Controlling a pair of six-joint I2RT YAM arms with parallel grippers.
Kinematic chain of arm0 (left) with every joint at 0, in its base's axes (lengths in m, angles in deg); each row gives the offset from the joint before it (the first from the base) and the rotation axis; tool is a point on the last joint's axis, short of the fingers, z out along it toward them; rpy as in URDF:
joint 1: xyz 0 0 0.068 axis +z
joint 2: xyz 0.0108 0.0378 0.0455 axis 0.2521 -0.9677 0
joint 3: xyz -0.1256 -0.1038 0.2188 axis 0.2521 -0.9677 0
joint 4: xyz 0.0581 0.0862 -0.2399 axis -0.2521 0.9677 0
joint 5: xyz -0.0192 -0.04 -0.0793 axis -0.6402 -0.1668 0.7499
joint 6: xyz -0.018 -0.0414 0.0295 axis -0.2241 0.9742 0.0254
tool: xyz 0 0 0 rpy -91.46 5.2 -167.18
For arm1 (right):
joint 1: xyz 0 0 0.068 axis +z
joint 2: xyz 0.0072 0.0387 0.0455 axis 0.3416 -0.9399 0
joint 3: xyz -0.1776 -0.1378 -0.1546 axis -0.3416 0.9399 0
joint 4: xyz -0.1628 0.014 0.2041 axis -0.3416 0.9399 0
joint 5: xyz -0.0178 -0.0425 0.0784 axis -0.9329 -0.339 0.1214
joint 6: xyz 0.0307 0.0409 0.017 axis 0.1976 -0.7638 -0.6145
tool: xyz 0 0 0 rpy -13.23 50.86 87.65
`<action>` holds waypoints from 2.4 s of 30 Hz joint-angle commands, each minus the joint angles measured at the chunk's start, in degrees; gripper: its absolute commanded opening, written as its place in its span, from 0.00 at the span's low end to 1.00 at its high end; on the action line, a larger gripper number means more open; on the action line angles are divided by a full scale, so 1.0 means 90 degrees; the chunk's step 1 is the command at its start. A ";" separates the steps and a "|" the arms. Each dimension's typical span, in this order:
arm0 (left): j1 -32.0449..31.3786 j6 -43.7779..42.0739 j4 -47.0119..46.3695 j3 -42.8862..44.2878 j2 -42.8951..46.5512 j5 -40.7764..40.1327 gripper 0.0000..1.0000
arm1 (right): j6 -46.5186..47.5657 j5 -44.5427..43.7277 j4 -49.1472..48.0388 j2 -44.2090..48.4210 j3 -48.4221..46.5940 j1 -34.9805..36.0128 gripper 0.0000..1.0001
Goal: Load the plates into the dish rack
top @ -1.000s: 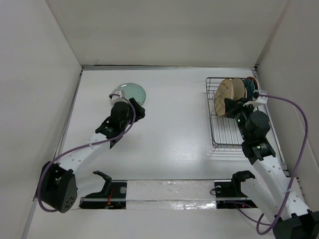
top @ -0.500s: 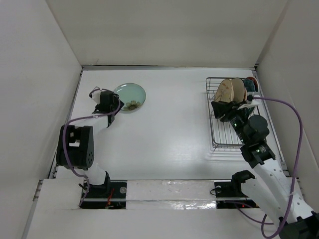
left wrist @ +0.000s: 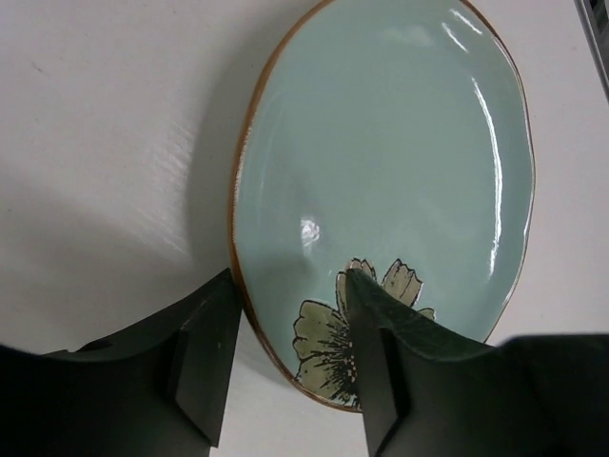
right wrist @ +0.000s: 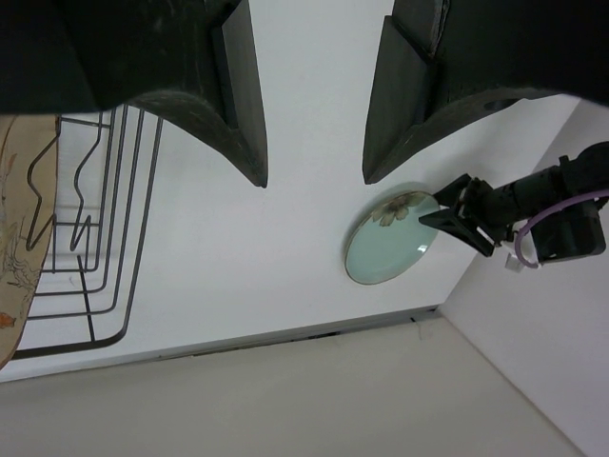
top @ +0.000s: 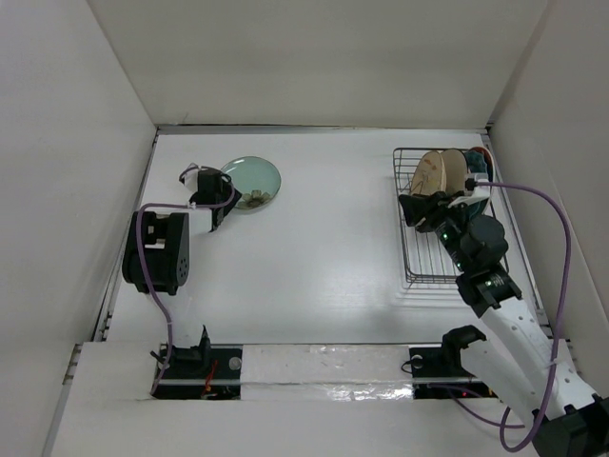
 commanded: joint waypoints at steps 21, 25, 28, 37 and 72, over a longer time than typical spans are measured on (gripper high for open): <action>0.0016 0.1386 -0.3740 -0.2645 0.1619 0.0879 0.00 | -0.0072 0.0846 -0.0678 -0.0676 -0.0197 0.0068 0.81; -0.0053 0.1474 -0.3888 -0.3084 0.2194 0.0986 0.00 | 0.0036 0.0838 -0.0639 -0.1135 -0.0383 0.0409 0.88; -0.0111 0.1474 -0.3976 -0.3416 0.2741 0.1094 0.00 | 0.0055 0.0624 -0.0716 -0.1525 -0.0529 0.0780 0.92; -0.0112 0.1533 -0.3849 -0.4071 0.4157 0.1552 0.00 | -0.0237 0.0564 -0.1283 -0.3341 -0.1095 0.1708 0.96; -0.0112 0.1387 -0.2210 -0.3916 0.7156 0.3349 0.02 | -0.2122 0.3035 -0.3901 -0.5522 -0.1887 0.1768 0.00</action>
